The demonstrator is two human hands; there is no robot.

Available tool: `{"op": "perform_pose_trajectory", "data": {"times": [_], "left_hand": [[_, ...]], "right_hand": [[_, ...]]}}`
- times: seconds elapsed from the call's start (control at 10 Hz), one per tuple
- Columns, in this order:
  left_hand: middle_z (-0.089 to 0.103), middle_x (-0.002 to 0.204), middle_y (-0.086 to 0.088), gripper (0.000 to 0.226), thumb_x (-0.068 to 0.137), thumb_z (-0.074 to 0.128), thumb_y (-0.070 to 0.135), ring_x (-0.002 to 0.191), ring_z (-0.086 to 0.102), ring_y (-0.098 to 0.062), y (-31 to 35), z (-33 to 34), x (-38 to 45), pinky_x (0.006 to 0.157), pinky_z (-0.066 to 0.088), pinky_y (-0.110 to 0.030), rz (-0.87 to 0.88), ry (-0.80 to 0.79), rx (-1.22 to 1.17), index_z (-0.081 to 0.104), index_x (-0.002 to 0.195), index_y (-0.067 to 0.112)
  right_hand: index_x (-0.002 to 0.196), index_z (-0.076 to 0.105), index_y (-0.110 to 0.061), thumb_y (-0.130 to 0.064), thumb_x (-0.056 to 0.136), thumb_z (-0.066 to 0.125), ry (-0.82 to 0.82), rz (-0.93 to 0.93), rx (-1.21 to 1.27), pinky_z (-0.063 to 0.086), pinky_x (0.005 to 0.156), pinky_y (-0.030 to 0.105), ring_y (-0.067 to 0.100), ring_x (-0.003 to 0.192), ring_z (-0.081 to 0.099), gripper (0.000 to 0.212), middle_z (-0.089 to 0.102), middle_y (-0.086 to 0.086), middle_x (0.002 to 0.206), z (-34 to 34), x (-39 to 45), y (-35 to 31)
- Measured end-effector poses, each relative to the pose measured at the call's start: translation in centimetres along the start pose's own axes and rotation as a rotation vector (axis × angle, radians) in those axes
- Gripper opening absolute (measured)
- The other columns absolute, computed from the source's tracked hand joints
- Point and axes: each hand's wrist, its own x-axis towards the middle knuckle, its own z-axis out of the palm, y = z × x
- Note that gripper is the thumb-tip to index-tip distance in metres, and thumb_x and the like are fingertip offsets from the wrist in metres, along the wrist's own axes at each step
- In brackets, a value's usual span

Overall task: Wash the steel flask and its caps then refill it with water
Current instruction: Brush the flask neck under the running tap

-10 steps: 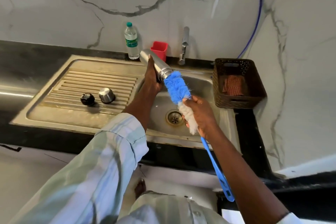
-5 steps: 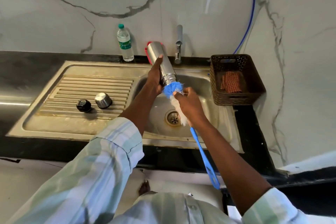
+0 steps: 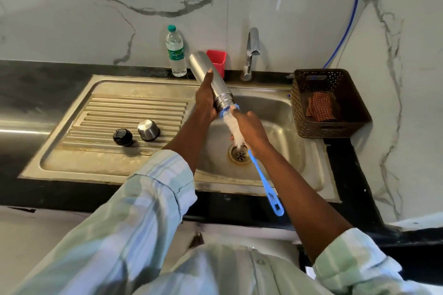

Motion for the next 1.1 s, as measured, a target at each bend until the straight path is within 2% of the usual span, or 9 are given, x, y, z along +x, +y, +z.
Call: {"op": "perform_pose_trajectory", "data": {"times": [0.1,0.3,0.5,0.6,0.7,0.8,0.9,1.0,1.1], "left_hand": [[0.068,0.089,-0.017,0.054,0.083,0.077,0.042,0.073,0.069,-0.032,2.1,-1.1,1.3,0.070,0.060,-0.045,0.064,0.056,-0.064,0.056,0.113,0.003],[0.067,0.099,-0.017,0.067,0.078,0.081,0.041,0.080,0.069,-0.033,3.2,-2.6,1.4,0.072,0.059,-0.044,0.062,0.061,-0.037,0.053,0.126,0.005],[0.063,0.077,-0.011,0.043,0.090,0.069,0.039,0.065,0.065,-0.024,1.2,-2.3,-0.4,0.063,0.058,-0.036,-0.008,-0.058,0.020,0.055,0.112,0.005],[0.063,0.082,-0.013,0.053,0.088,0.071,0.041,0.069,0.066,-0.025,-0.7,-1.8,-1.2,0.071,0.059,-0.039,-0.041,-0.095,0.047,0.052,0.120,0.002],[0.064,0.084,-0.013,0.049,0.088,0.071,0.041,0.072,0.066,-0.026,-1.2,-1.6,-0.9,0.073,0.058,-0.040,-0.027,-0.072,0.001,0.054,0.114,0.003],[0.066,0.084,-0.013,0.049,0.086,0.073,0.043,0.071,0.067,-0.027,-0.4,-1.9,0.0,0.070,0.059,-0.040,-0.007,0.022,-0.049,0.058,0.110,0.004],[0.070,0.091,-0.016,0.062,0.081,0.077,0.046,0.073,0.070,-0.031,0.8,-2.7,1.8,0.075,0.061,-0.045,0.038,0.161,-0.128,0.058,0.118,0.001],[0.069,0.091,-0.017,0.061,0.080,0.080,0.043,0.075,0.070,-0.033,0.7,-2.9,2.6,0.080,0.060,-0.052,0.051,0.187,-0.096,0.058,0.117,0.000],[0.063,0.078,-0.013,0.054,0.080,0.079,0.041,0.064,0.065,-0.027,0.8,-3.5,2.6,0.064,0.058,-0.040,0.023,0.108,0.008,0.058,0.111,0.002]], "right_hand": [[0.095,0.058,-0.009,-0.039,0.096,0.053,-0.106,-0.006,-0.183,0.037,0.038,0.020,0.020,0.046,0.054,0.030,0.062,0.013,0.072,-0.6,-0.8,1.7],[0.073,0.061,-0.015,-0.015,0.096,0.047,-0.016,-0.019,-0.258,0.025,0.043,0.021,0.011,0.045,0.036,0.027,0.045,-0.002,0.053,0.4,-1.7,3.3],[0.070,0.053,-0.012,-0.016,0.100,0.042,-0.108,0.078,0.043,0.014,0.033,0.012,0.002,0.028,0.024,0.032,0.035,-0.001,0.054,2.4,-0.8,1.5],[0.067,0.050,-0.011,-0.004,0.091,0.039,-0.063,0.073,0.054,0.015,0.032,0.012,0.004,0.027,0.025,0.028,0.036,0.002,0.055,2.8,0.0,0.6],[0.070,0.055,-0.009,-0.011,0.091,0.042,-0.021,0.034,-0.039,0.025,0.035,0.017,0.010,0.033,0.037,0.024,0.051,0.007,0.058,2.9,0.6,0.8],[0.099,0.060,-0.008,-0.042,0.096,0.042,0.084,-0.074,-0.541,0.052,0.061,0.036,0.028,0.072,0.064,0.039,0.069,0.013,0.091,2.0,0.0,1.7],[0.120,0.048,-0.009,-0.033,0.103,0.037,0.270,-0.378,-1.118,0.046,0.077,0.041,0.032,0.100,0.061,0.031,0.062,0.011,0.112,1.5,-1.8,3.6],[0.122,0.052,-0.011,-0.021,0.101,0.037,0.329,-0.434,-1.275,0.047,0.075,0.039,0.030,0.097,0.063,0.028,0.062,0.009,0.111,2.0,-2.2,4.5],[0.104,0.062,-0.007,-0.020,0.100,0.040,0.015,-0.059,-0.434,0.044,0.055,0.030,0.025,0.065,0.061,0.026,0.063,0.009,0.079,2.2,-1.0,3.5]]}}
